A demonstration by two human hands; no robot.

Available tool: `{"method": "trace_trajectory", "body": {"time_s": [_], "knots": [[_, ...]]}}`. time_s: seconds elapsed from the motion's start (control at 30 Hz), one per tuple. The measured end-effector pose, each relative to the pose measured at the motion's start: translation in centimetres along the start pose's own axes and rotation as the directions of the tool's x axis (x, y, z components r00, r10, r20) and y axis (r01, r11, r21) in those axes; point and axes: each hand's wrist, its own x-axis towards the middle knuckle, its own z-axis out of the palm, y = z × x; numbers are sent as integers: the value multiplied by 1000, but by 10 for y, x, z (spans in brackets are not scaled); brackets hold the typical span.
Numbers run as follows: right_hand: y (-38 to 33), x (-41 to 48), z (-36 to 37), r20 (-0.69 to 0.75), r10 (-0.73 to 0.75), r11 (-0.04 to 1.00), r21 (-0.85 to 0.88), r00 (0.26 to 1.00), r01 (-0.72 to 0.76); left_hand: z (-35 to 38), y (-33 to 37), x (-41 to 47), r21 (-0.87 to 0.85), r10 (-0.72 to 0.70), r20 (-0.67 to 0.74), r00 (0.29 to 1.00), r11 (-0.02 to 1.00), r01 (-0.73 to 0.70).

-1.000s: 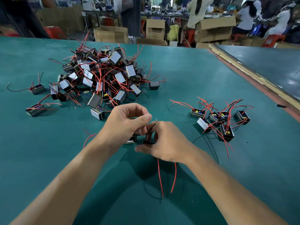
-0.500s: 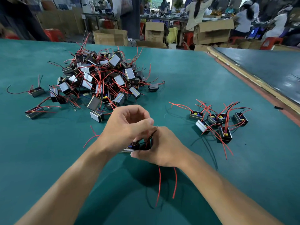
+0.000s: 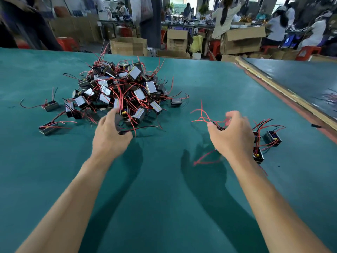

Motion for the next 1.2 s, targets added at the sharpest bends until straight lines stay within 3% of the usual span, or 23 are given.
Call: {"method": "trace_trajectory", "body": {"time_s": [0.17,0.33,0.43,0.5,0.57,0.83,1.03,1.1,1.2], "knots": [[-18,-17,-3,-189,-260,919,254,947,303,1,-3,2,102,87,-31,996,991,-84],[-36,-38,-4,-200,-389,754,491,899,436,4,-1,-3,163,143,-18,990,977,-138],[-41,-50,1,90,-473,755,554,876,351,5,3,-5,156,187,-48,981,972,-178],[-38,-57,8,369,-475,832,485,799,271,5,4,-5,158,200,-50,978,969,-190],[-33,-58,16,497,-442,879,406,747,250,5,5,-4,147,205,-45,978,969,-197],[-14,-33,23,556,-233,957,275,798,88,3,1,-7,206,122,5,993,971,-120],[-4,-12,20,460,-70,970,238,885,-47,1,-1,-5,247,86,-35,996,966,-75],[-5,-13,19,445,-76,966,253,892,-44,1,-4,-3,277,79,-23,997,958,-70],[-14,-26,14,417,-198,932,360,887,38,1,-5,-1,311,81,-16,997,948,-73]]}}
